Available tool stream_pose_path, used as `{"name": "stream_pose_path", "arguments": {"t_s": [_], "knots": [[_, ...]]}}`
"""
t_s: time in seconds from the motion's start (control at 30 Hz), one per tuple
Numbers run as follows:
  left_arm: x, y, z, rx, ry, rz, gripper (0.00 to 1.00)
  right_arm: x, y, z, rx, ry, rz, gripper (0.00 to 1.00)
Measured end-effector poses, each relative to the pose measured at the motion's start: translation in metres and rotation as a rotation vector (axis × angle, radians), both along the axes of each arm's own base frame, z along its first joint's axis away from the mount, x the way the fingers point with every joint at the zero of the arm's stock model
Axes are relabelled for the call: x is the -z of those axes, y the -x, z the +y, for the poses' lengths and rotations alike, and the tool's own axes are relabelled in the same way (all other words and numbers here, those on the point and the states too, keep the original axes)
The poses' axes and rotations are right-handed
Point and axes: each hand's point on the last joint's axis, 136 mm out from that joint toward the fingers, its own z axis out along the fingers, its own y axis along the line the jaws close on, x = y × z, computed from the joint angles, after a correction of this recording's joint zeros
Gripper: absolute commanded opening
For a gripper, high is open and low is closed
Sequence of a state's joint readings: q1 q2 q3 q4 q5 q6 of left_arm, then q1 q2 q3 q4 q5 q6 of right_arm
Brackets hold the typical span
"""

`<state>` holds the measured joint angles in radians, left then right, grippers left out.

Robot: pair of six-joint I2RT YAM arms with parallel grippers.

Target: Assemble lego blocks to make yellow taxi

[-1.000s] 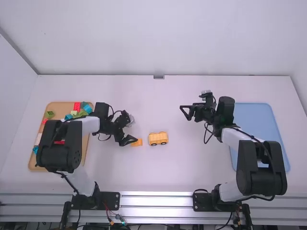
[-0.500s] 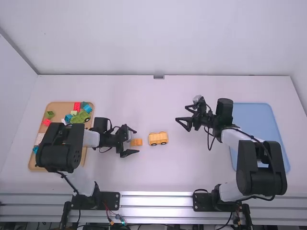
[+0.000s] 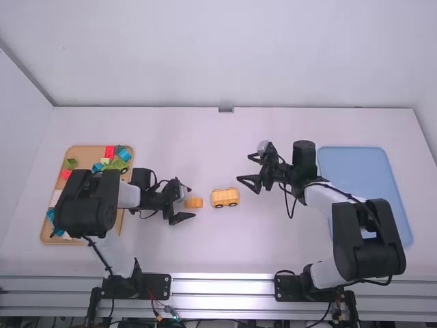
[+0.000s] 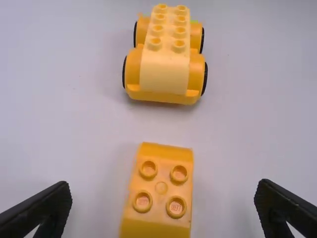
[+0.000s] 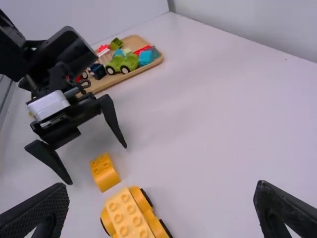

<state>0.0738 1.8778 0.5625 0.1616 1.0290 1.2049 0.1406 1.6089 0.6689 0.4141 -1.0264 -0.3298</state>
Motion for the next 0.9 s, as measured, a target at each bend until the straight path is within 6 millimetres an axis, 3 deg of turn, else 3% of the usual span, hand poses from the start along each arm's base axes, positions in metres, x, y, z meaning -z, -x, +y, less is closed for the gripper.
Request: {"name": "stream_pose_path", "arguments": {"t_s": [0.03,0.1,0.2,0.3,0.4,0.43,0.67,0.9], "knots": [[0.001,0.0,0.0,0.001,0.0,0.001,0.9,0.0,0.0,0.0,-0.001,0.001,-0.001,0.98],[0.007,0.002,-0.001,0.014,0.004,0.009,0.79,0.0,0.0,0.001,-0.002,0.003,-0.003,0.98],[0.008,0.002,-0.002,0.032,0.015,-0.005,0.53,0.001,0.0,0.001,-0.001,0.007,-0.007,0.98],[0.008,0.002,-0.002,0.05,0.009,-0.037,0.47,0.001,0.0,0.0,0.0,0.009,-0.007,0.98],[0.008,0.001,-0.002,0.057,0.004,-0.068,0.24,0.001,0.0,0.0,0.001,0.009,-0.007,0.98],[0.008,0.002,-0.003,0.059,0.005,-0.077,0.21,0.001,0.0,0.0,0.001,0.01,-0.008,0.98],[0.007,0.004,-0.004,0.066,0.017,-0.146,0.21,0.008,0.004,-0.001,-0.013,0.033,-0.005,0.98],[0.0,-0.005,-0.004,0.025,0.029,-0.235,0.16,0.028,0.024,-0.003,-0.09,0.109,-0.031,0.99]]}}
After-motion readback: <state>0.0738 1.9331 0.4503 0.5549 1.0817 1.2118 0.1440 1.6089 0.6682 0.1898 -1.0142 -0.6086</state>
